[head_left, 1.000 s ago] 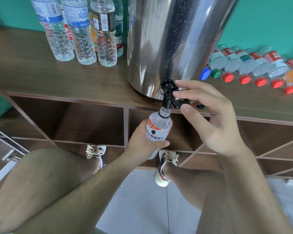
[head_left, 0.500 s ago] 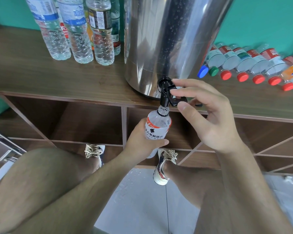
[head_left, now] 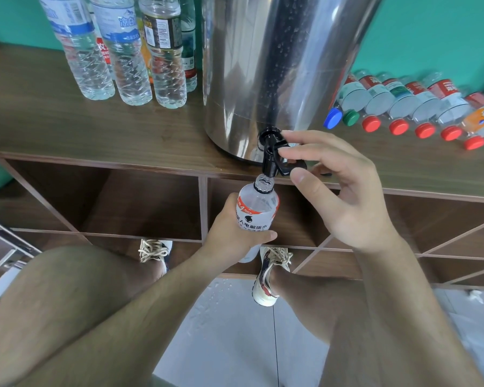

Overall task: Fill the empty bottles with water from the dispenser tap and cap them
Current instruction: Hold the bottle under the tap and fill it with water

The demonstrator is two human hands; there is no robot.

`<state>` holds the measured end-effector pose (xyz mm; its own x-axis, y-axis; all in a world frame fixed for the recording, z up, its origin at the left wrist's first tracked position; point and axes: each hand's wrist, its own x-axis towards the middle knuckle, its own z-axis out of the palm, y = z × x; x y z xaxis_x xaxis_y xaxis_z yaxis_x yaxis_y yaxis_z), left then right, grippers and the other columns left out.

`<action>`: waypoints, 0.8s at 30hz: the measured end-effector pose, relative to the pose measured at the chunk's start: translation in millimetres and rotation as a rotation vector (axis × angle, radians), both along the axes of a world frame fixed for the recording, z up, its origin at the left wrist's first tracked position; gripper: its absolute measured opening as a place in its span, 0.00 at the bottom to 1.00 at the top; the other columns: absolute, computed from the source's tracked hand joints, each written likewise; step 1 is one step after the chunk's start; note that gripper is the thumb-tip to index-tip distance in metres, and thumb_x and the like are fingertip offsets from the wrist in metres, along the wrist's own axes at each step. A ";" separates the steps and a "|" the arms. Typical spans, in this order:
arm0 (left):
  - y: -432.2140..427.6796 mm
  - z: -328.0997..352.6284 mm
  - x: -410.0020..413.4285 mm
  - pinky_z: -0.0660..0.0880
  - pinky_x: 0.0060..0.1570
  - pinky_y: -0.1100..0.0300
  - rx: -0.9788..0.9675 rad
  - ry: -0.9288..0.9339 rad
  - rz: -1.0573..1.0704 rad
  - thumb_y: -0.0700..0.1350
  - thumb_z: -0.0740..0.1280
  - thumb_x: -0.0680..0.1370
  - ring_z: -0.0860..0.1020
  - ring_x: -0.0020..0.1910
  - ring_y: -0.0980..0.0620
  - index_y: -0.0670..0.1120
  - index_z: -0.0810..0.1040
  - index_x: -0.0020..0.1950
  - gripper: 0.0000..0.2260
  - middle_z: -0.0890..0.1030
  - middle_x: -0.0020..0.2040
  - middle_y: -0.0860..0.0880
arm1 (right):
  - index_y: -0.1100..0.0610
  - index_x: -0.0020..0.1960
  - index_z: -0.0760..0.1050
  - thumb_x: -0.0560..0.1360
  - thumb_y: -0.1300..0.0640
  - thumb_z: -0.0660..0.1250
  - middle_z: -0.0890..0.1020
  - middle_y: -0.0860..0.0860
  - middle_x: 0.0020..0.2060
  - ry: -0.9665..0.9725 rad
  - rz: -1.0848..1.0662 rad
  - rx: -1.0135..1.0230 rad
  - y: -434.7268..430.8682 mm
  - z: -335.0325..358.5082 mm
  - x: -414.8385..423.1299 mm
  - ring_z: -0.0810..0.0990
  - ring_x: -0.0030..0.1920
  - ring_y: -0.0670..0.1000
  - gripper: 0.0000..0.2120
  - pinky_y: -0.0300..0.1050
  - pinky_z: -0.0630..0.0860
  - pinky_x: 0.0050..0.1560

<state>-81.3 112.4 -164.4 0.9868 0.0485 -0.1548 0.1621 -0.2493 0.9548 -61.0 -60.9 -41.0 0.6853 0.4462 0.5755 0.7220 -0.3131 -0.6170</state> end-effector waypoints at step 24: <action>-4.4 -4.0 6.1 0.69 0.44 0.74 0.004 0.006 0.004 0.47 0.82 0.69 0.76 0.54 0.57 0.58 0.62 0.67 0.36 0.75 0.56 0.60 | 0.60 0.61 0.83 0.79 0.65 0.69 0.81 0.54 0.65 0.006 -0.004 -0.008 -0.6 0.4 -0.4 0.80 0.65 0.50 0.11 0.34 0.74 0.50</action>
